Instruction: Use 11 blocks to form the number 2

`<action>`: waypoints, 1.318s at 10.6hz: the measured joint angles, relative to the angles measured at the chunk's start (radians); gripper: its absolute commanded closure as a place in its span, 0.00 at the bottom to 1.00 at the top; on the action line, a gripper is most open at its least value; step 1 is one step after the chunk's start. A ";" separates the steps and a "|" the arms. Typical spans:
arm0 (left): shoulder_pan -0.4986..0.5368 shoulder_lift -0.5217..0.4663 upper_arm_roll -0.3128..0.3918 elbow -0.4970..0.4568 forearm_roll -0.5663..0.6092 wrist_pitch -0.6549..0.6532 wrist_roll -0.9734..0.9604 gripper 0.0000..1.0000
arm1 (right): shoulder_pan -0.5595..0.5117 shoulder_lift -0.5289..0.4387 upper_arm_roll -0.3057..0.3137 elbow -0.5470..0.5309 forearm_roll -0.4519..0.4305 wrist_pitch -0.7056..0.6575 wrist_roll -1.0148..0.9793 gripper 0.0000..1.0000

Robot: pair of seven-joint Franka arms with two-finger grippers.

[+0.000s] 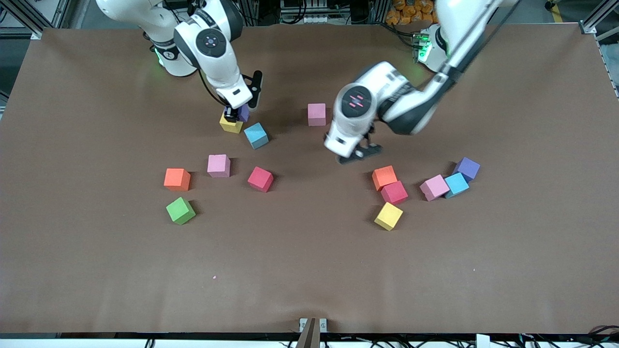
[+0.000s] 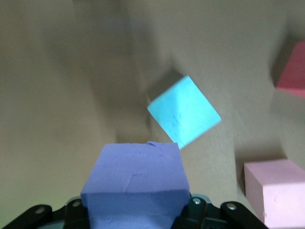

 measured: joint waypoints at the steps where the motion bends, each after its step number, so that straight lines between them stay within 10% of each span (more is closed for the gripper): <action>1: 0.057 -0.001 0.001 0.011 0.001 -0.001 0.039 0.00 | 0.024 0.033 0.000 0.033 0.000 0.000 0.001 0.85; 6: 0.296 0.004 0.008 0.029 0.047 -0.003 0.235 0.00 | 0.180 0.243 0.000 0.295 0.000 -0.117 0.158 0.85; 14: 0.279 0.099 0.013 0.092 0.124 0.000 0.199 0.00 | 0.286 0.489 0.000 0.499 -0.079 -0.115 0.350 0.86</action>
